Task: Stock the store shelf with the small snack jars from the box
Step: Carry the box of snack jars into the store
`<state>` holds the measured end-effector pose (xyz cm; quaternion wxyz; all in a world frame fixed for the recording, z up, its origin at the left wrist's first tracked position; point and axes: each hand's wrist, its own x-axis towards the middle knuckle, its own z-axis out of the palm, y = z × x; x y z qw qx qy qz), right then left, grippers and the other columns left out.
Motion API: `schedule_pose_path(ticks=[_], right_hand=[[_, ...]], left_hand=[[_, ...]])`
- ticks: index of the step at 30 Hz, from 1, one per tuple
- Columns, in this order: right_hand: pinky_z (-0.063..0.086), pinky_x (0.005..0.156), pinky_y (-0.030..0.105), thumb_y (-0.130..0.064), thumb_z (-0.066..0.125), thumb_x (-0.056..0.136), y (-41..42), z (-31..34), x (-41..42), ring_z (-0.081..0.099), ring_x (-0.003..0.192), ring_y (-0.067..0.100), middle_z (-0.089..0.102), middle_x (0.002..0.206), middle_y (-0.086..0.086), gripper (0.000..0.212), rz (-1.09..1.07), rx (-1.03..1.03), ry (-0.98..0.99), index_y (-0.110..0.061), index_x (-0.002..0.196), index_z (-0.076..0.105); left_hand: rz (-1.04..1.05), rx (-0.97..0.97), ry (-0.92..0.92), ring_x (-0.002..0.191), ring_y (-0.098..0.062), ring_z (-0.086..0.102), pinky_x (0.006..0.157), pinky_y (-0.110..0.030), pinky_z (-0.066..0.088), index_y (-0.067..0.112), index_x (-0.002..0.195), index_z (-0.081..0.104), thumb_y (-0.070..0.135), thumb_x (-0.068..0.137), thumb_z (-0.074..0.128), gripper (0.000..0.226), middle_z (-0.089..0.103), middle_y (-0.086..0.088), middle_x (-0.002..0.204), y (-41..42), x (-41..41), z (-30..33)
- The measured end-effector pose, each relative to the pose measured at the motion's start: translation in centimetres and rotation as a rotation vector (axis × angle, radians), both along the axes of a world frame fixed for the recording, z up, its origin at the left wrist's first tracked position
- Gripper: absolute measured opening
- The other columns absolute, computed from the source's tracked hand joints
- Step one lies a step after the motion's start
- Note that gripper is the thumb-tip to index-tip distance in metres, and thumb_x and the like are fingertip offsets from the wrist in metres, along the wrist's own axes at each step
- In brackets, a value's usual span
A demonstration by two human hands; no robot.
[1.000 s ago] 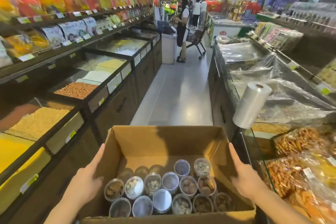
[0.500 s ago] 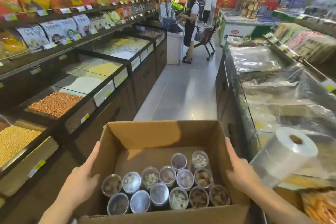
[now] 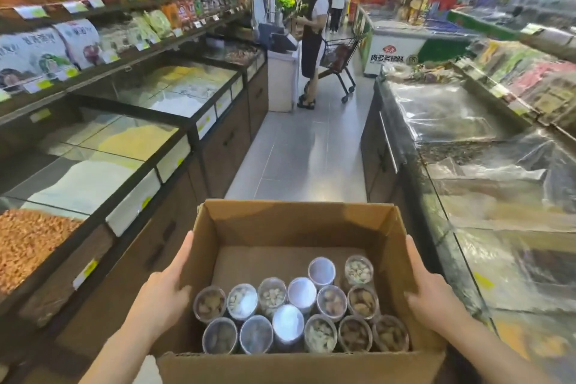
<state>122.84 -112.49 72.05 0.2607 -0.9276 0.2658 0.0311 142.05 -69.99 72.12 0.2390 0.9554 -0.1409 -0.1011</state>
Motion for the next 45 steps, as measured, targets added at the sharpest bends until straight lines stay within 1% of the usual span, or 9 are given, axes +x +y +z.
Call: schedule_pose_path(ticks=[6, 13, 17, 22, 27, 32, 39, 42, 45], right_hand=[[0.059, 0.055, 0.031, -0.008, 0.059, 0.090, -6.2, -0.7, 11.2, 0.068, 0.056, 0.017, 0.071, 0.077, 0.003, 0.119, 0.006, -0.008, 0.017, -0.058, 0.143, -0.035], [0.054, 0.059, 0.019, -0.015, 0.055, 0.097, -14.1, -0.7, 26.3, 0.068, 0.062, 0.011, 0.064, 0.084, -0.009, 0.108, 0.137, 0.023, 0.008, -0.053, 0.144, -0.034], [0.056, 0.061, 0.018, -0.015, 0.051, 0.097, -19.3, -0.7, 34.7, 0.069, 0.063, 0.013, 0.066, 0.090, -0.004, 0.109, 0.162, -0.025, 0.000, -0.058, 0.138, -0.039], [0.055, 0.057, 0.024, -0.009, 0.053, 0.094, -23.6, 1.2, 44.4, 0.066, 0.056, 0.013, 0.064, 0.073, -0.004, 0.112, 0.255, -0.070, 0.030, -0.057, 0.141, -0.037], [0.042, 0.047, 0.017, -0.008, 0.050, 0.095, -25.9, 2.7, 54.3, 0.056, 0.054, 0.008, 0.052, 0.067, -0.009, 0.104, 0.375, -0.136, 0.070, -0.049, 0.150, -0.028], [0.038, 0.047, 0.015, -0.007, 0.049, 0.095, -27.0, 2.1, 64.9, 0.053, 0.055, 0.005, 0.049, 0.069, -0.012, 0.103, 0.455, -0.166, 0.079, -0.048, 0.150, -0.028], [0.048, 0.064, 0.037, -0.002, 0.058, 0.090, -28.1, -1.7, 79.6, 0.061, 0.060, 0.018, 0.065, 0.083, 0.004, 0.113, 0.507, -0.164, 0.039, -0.055, 0.152, -0.021], [0.044, 0.059, 0.040, -0.001, 0.062, 0.087, -27.4, -3.4, 85.4, 0.058, 0.059, 0.026, 0.068, 0.084, 0.012, 0.117, 0.548, -0.196, 0.054, -0.051, 0.154, -0.019], [0.043, 0.061, 0.040, 0.000, 0.064, 0.088, -25.8, -5.3, 90.9, 0.055, 0.062, 0.024, 0.070, 0.103, 0.016, 0.116, 0.623, -0.185, 0.060, -0.049, 0.156, -0.016]], left_hand=[[-0.007, 0.022, -0.015, 0.052, -0.014, 0.062, 0.050, -0.024, 0.044, 0.066, 0.147, -0.014, 0.010, 0.092, 0.060, 0.107, 0.061, 0.003, 0.060, -5.9, 10.7, 1.0], [0.107, 0.027, -0.025, 0.063, -0.019, 0.065, 0.066, -0.036, 0.057, 0.074, 0.141, -0.014, 0.012, 0.087, 0.061, 0.112, 0.068, -0.002, 0.067, -12.7, 21.7, -0.7], [0.178, -0.019, -0.001, 0.056, -0.014, 0.065, 0.060, -0.034, 0.056, 0.074, 0.140, -0.017, 0.012, 0.089, 0.060, 0.111, 0.068, 0.002, 0.061, -16.8, 26.3, -1.1], [0.263, -0.003, 0.015, 0.048, -0.016, 0.059, 0.046, -0.027, 0.043, 0.065, 0.147, -0.017, 0.012, 0.092, 0.061, 0.109, 0.055, 0.001, 0.047, -21.3, 31.9, -1.1], [0.359, -0.025, 0.030, 0.047, -0.019, 0.060, 0.051, -0.039, 0.051, 0.067, 0.146, -0.017, 0.010, 0.092, 0.060, 0.110, 0.057, -0.002, 0.050, -24.2, 38.5, -2.7], [0.445, -0.049, 0.051, 0.046, -0.019, 0.060, 0.050, -0.034, 0.051, 0.067, 0.144, -0.021, 0.011, 0.093, 0.059, 0.111, 0.059, -0.003, 0.050, -25.9, 45.6, -4.7], [0.622, -0.096, 0.063, 0.046, -0.022, 0.058, 0.048, -0.035, 0.048, 0.066, 0.145, -0.022, 0.011, 0.094, 0.060, 0.111, 0.058, -0.005, 0.051, -26.9, 53.2, -7.4], [0.728, -0.105, 0.069, 0.050, -0.025, 0.059, 0.052, -0.036, 0.048, 0.064, 0.146, -0.019, 0.010, 0.095, 0.059, 0.109, 0.058, -0.005, 0.054, -27.0, 55.4, -8.7], [0.848, -0.104, 0.082, 0.052, -0.022, 0.057, 0.052, -0.035, 0.044, 0.063, 0.149, -0.015, 0.009, 0.095, 0.057, 0.105, 0.056, -0.003, 0.053, -26.8, 57.0, -9.9]])
